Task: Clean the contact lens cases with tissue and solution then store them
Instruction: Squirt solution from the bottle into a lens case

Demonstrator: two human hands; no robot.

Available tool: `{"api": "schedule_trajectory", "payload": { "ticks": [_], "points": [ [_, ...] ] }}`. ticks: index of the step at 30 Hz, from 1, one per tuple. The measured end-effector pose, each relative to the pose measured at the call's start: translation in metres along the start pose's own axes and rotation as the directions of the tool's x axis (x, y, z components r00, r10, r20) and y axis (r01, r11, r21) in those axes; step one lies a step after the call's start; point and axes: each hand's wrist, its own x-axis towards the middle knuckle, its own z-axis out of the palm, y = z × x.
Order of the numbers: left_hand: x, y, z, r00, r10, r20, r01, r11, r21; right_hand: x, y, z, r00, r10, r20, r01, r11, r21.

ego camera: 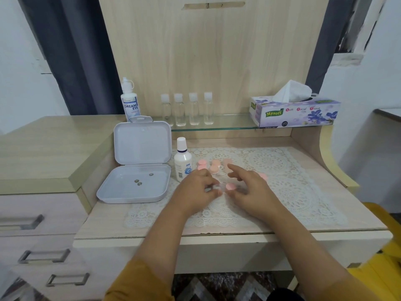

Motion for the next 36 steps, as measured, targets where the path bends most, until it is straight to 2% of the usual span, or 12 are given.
{"api": "schedule_trajectory", "payload": {
  "ticks": [9,21,26,31,36],
  "points": [
    [0.0004,0.0007,-0.0003,1.000,-0.026,-0.002,0.026,0.999,-0.046,0.0009,-0.0008,0.0003,0.994,0.106,0.039,-0.109,0.991,0.076],
    [0.0020,0.0015,-0.0007,1.000,-0.022,0.018,0.022,1.000,-0.012,0.0000,-0.0041,0.0002,0.993,0.117,0.027,-0.118,0.993,0.016],
    [0.0010,0.0017,-0.0011,0.999,-0.010,0.030,0.010,1.000,0.001,-0.0025,-0.0063,-0.0025,0.992,0.125,0.002,-0.125,0.988,0.086],
    [0.0009,0.0026,-0.0022,0.998,-0.026,0.059,0.026,1.000,-0.002,-0.0030,-0.0075,-0.0048,0.969,0.215,-0.121,-0.180,0.952,0.247],
    [-0.0003,0.0010,-0.0024,0.996,-0.064,0.068,0.066,0.997,-0.032,-0.0015,-0.0018,-0.0067,0.881,0.277,-0.384,-0.248,0.961,0.124]
  ]
}}
